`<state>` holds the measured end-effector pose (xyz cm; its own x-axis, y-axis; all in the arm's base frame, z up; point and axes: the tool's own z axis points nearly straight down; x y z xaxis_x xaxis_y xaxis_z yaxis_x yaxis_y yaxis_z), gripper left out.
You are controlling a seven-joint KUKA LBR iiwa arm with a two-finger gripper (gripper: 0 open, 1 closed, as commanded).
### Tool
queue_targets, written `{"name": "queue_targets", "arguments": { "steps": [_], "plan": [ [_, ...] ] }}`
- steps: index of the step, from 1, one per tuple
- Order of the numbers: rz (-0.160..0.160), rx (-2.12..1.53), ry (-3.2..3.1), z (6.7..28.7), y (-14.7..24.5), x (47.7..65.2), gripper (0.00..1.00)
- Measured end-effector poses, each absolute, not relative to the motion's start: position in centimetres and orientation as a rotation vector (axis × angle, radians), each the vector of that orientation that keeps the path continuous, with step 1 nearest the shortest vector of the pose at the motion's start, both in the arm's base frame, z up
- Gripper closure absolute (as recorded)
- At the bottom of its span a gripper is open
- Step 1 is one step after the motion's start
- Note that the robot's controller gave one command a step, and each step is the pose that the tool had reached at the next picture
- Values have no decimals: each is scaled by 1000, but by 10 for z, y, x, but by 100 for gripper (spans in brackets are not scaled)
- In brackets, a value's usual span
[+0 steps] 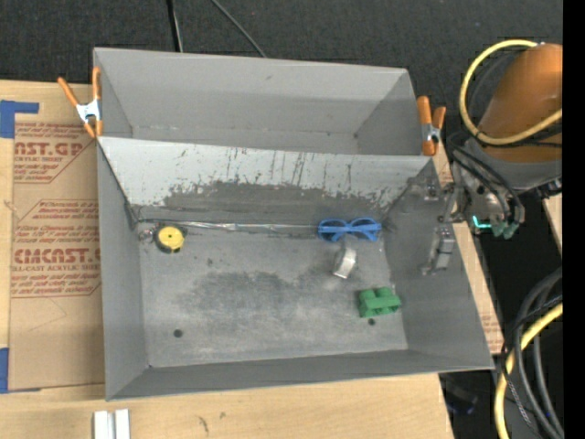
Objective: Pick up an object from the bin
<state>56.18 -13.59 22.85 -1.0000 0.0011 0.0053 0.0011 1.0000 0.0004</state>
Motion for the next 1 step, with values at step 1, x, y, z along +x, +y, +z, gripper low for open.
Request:
{"name": "queue_targets", "arguments": {
  "steps": [1],
  "plan": [
    [1, 284, -3130, 78, -106, 533, 0]
  ]
}}
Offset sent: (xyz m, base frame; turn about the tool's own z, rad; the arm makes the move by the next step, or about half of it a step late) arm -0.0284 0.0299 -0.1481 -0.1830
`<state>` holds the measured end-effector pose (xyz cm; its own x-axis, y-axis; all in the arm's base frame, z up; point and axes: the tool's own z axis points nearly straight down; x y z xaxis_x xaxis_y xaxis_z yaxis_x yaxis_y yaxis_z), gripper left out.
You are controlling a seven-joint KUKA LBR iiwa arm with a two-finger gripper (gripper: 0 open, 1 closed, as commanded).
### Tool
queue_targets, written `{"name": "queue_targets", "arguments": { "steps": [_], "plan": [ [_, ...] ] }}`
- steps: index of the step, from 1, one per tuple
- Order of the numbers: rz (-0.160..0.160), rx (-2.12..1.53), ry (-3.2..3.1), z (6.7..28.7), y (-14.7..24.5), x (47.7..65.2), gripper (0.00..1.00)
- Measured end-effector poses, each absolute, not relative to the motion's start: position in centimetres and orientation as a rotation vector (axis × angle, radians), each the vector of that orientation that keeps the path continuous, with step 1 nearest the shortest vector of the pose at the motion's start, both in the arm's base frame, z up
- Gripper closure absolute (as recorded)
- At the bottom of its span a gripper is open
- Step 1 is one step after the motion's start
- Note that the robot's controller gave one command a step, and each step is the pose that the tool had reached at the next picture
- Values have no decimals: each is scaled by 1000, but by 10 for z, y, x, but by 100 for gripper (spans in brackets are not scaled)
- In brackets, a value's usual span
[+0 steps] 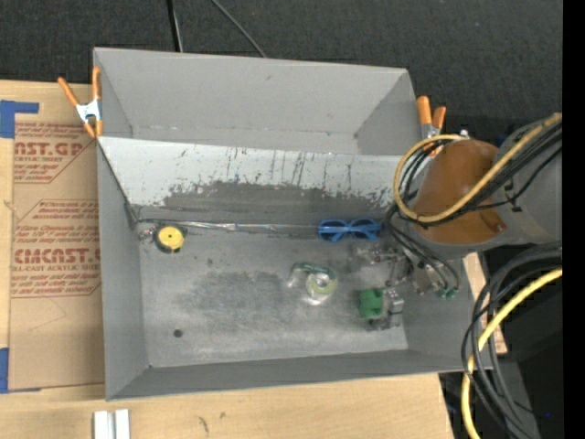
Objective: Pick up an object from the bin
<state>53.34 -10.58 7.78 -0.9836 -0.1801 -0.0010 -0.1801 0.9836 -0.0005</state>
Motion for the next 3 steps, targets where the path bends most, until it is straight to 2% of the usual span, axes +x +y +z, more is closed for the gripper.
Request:
{"name": "queue_targets", "arguments": {
  "steps": [1, 2, 3],
  "plan": [
    [0, -285, 3127, 80, -105, 534, 100],
    [-5, -208, 3124, 250, -103, 531, 100],
    [4, -941, 2996, 206, -41, 548, 100]
  ]
}}
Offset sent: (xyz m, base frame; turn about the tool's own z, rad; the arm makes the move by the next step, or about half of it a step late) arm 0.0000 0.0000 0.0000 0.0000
